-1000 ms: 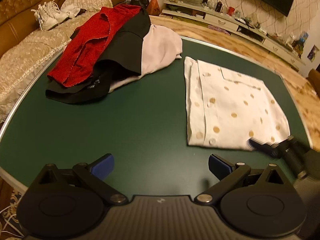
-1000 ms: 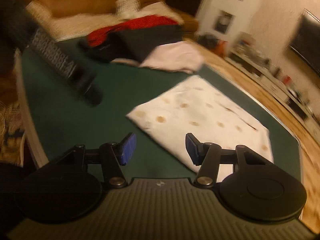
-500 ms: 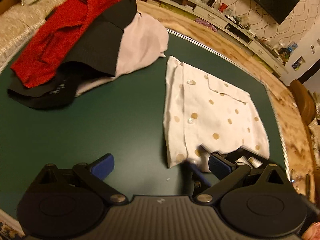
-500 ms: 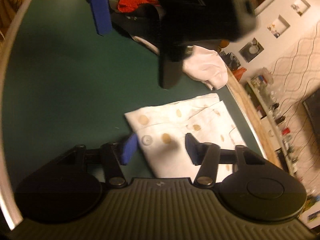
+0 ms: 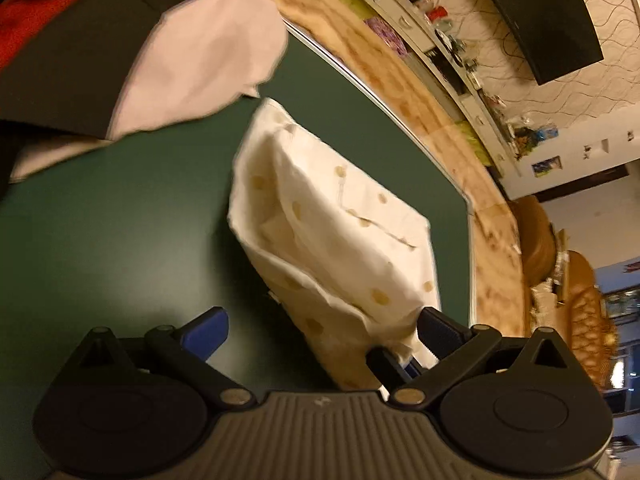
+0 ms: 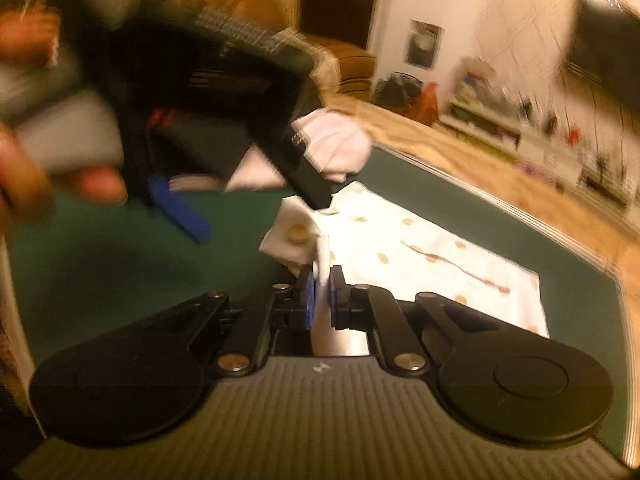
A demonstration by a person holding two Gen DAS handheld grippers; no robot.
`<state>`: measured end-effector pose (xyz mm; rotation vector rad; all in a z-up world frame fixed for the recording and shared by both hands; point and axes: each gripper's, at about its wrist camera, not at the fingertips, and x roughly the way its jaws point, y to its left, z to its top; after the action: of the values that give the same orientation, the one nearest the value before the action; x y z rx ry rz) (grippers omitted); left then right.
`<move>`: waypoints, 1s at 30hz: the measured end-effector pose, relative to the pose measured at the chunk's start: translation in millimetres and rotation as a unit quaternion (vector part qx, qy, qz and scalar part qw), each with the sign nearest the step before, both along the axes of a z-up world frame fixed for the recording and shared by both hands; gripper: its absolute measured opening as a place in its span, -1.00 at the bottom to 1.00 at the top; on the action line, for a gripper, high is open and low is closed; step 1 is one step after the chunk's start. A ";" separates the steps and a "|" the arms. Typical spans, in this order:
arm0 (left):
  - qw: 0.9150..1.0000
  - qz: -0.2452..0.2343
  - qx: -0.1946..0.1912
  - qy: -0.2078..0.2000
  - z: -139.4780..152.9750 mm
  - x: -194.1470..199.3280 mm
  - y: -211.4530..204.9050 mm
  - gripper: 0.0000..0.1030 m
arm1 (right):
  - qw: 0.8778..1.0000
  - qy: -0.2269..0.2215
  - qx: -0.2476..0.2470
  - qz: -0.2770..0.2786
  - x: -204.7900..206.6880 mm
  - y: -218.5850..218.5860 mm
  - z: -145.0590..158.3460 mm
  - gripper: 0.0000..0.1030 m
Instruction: Fold clothes
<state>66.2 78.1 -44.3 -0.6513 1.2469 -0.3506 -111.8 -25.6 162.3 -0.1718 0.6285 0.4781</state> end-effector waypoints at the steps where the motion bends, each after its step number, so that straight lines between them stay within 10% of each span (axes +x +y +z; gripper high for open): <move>1: 1.000 -0.002 -0.003 0.006 -3.4 6.3 -4.8 1.00 | 1.000 0.004 0.014 -0.007 0.4 -8.9 2.4 -0.85; 19: 0.996 -0.034 -0.052 0.065 -48.6 61.2 -35.4 0.94 | 0.997 -0.029 -0.050 0.051 -31.3 17.9 1.8 -0.84; 22: 0.996 -0.033 -0.043 0.065 -49.8 61.1 -36.3 0.51 | 0.996 -0.034 -0.064 0.054 -36.2 28.3 -0.1 -0.69; 24: 0.997 -0.037 -0.028 0.064 -48.8 61.0 -37.9 0.25 | 0.996 -0.032 -0.062 0.053 -38.4 28.4 -1.9 -0.02; 30: 0.997 -0.047 0.010 0.067 -51.6 61.4 -31.9 -0.57 | 0.998 0.027 0.054 0.004 -25.0 -27.1 5.7 0.12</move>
<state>127.6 46.2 -95.8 -0.6077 1.4102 -0.3770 -136.9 -52.7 168.0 -0.0588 0.6537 0.5251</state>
